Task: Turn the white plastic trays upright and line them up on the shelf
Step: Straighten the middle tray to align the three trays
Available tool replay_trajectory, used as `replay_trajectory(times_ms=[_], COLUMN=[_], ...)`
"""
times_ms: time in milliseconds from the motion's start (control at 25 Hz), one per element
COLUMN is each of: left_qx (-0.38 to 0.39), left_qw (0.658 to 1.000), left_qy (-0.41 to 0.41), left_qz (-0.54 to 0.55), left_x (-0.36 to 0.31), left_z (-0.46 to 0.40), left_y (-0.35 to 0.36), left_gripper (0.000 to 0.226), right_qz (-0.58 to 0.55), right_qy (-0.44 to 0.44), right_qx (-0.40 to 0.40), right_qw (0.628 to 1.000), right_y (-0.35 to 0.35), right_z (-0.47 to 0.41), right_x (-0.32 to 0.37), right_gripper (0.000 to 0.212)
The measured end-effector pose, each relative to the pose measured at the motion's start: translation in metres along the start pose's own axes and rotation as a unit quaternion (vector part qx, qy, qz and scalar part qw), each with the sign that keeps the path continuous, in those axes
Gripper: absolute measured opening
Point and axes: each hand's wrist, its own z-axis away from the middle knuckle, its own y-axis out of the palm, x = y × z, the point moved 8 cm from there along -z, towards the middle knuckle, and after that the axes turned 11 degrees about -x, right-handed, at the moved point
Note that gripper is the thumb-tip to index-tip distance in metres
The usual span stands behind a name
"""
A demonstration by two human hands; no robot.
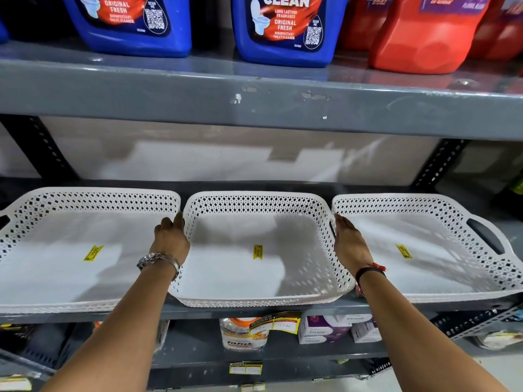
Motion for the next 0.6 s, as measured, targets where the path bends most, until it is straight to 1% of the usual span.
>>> replay_trajectory(times_ms=[160, 280, 520, 600], left_qx=[-0.002, -0.003, 0.01, 0.016], left_qw=[1.0, 1.0, 0.999, 0.999], left_qy=[-0.004, -0.007, -0.012, -0.021], left_qz=[0.0, -0.02, -0.041, -0.032], left_x=[0.0004, -0.0003, -0.002, -0.001], left_z=[-0.0009, -0.0008, -0.0026, -0.0026], left_y=[0.0005, 0.0011, 0.0022, 0.0036], left_gripper=[0.062, 0.063, 0.066, 0.066], right_qz=[0.0, -0.001, -0.003, -0.004], right_qy=[0.001, 0.0, -0.001, -0.001], right_qx=[-0.001, -0.004, 0.002, -0.001], right_qw=[1.0, 1.0, 1.0, 1.0], right_y=[-0.0006, -0.0009, -0.001, -0.0012], right_z=[-0.0006, -0.0004, 0.0009, 0.0008], right_x=[-0.0002, 0.0004, 0.0008, 0.0007], right_gripper=[0.059, 0.057, 0.059, 0.058])
